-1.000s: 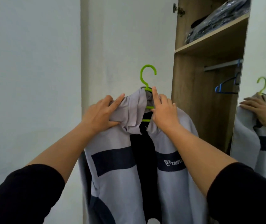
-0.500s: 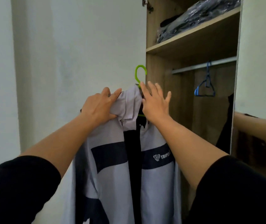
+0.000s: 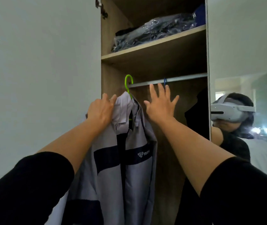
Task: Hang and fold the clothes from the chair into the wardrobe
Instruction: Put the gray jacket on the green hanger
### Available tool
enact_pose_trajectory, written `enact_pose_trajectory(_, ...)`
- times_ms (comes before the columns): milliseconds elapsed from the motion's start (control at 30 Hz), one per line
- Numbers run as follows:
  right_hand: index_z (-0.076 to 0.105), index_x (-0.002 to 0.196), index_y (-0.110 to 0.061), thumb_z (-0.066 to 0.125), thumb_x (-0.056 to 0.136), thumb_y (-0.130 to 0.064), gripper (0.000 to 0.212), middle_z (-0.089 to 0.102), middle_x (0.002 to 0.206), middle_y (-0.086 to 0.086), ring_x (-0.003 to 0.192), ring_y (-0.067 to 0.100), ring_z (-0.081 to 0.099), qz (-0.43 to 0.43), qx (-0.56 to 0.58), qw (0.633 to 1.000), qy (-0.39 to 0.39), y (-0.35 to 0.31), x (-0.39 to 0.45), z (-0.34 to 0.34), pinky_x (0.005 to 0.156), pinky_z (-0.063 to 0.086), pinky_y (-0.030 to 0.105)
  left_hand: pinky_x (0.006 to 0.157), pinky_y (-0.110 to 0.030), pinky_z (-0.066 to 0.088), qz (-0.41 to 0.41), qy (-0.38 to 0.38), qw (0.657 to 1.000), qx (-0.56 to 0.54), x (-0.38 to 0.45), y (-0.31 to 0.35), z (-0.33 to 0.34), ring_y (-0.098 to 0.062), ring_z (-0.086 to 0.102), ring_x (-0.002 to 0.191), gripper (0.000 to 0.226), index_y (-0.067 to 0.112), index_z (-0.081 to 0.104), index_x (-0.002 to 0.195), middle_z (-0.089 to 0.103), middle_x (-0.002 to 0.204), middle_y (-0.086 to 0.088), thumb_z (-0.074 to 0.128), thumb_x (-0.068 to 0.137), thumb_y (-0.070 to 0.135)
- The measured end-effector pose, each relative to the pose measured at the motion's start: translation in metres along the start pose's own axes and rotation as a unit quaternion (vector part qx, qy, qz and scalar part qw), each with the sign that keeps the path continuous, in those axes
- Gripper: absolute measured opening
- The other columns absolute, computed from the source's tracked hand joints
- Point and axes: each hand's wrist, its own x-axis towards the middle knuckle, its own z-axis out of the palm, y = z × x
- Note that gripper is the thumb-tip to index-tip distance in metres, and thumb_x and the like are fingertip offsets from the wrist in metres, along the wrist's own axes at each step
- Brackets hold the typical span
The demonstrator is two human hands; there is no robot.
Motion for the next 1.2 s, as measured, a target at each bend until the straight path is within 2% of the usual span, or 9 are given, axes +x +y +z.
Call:
enact_pose_trajectory(200,0.006,0.15,-0.033,0.048,0.092,-0.047,0.074,-0.004,0.159,0.011,0.145,0.037,-0.002,0.081,0.025,0.996,-0.02,0.021,0.051,0.035,0.11,0.008,0.062,0.073,-0.047,0.052,-0.002,-0.007,0.999,-0.043,0.062,0.029,0.043,-0.041,0.061,0.099,0.057,0.021,0.03,0.142,0.041,0.122,-0.017,0.055,0.091,0.014)
enact_pose_trajectory(367,0.011,0.15,-0.034,0.057,0.087,-0.038,0.078,0.004,0.157,0.018,0.14,0.039,0.019,0.141,0.072,0.985,-0.064,0.029,0.08,0.062,0.109,0.02,0.054,0.079,-0.045,0.049,0.007,-0.003,0.998,-0.066,0.102,0.056,0.074,-0.04,0.058,0.107,0.057,0.022,0.028,0.145,0.041,0.127,-0.016,0.051,0.093,0.017)
enact_pose_trajectory(600,-0.001,0.15,-0.032,0.048,0.094,-0.024,0.076,0.036,0.145,0.019,0.13,0.038,0.039,0.183,0.074,0.974,-0.112,0.049,0.104,0.097,0.106,0.031,0.055,0.082,-0.043,0.048,0.027,-0.007,0.995,-0.096,0.134,0.093,0.109,-0.038,0.057,0.109,0.058,0.021,0.023,0.148,0.041,0.129,-0.017,0.047,0.096,0.017)
enact_pose_trajectory(733,-0.01,0.15,-0.024,0.047,0.094,-0.017,0.081,0.037,0.145,0.017,0.13,0.034,0.04,0.187,0.079,0.971,-0.122,0.056,0.111,0.11,0.105,0.033,0.052,0.079,-0.044,0.048,0.01,0.003,0.991,-0.132,0.145,0.09,0.122,-0.04,0.059,0.104,0.062,0.022,0.024,0.147,0.042,0.124,-0.018,0.054,0.092,0.021)
enact_pose_trajectory(867,-0.01,0.15,-0.015,0.047,0.094,-0.019,0.081,0.036,0.146,0.016,0.131,0.033,0.041,0.209,0.111,0.965,-0.109,0.058,0.119,0.124,0.105,0.035,0.047,0.079,-0.045,0.048,-0.007,0.026,0.99,-0.14,0.162,0.088,0.12,-0.04,0.058,0.104,0.058,0.02,0.027,0.146,0.043,0.125,-0.019,0.052,0.093,0.02)
enact_pose_trajectory(933,-0.005,0.151,-0.011,0.049,0.093,-0.019,0.079,0.036,0.146,0.016,0.131,0.034,0.041,0.219,0.124,0.962,-0.104,0.061,0.123,0.128,0.106,0.035,0.047,0.082,-0.045,0.048,0.002,0.025,0.99,-0.136,0.174,0.095,0.117,-0.041,0.057,0.108,0.06,0.02,0.023,0.148,0.04,0.131,-0.02,0.05,0.095,0.018)
enact_pose_trajectory(1033,0.018,0.147,-0.006,0.048,0.094,-0.017,0.062,0.04,0.143,0.018,0.128,0.035,0.044,0.229,0.159,0.957,-0.077,0.066,0.127,0.131,0.102,0.039,0.043,0.084,-0.046,0.047,0.018,0.018,0.991,-0.129,0.185,0.107,0.119,-0.04,0.056,0.11,0.063,0.021,0.019,0.15,0.036,0.137,-0.02,0.049,0.095,0.017)
enact_pose_trajectory(1200,0.048,0.131,0.0,0.039,0.095,-0.014,0.04,0.049,0.136,0.021,0.125,0.035,0.048,0.21,0.177,0.961,-0.041,0.073,0.132,0.138,0.098,0.041,0.036,0.085,-0.044,0.047,0.028,-0.036,0.99,-0.134,0.181,0.115,0.146,-0.039,0.056,0.111,0.07,0.024,0.013,0.151,0.036,0.134,-0.018,0.053,0.093,0.022)
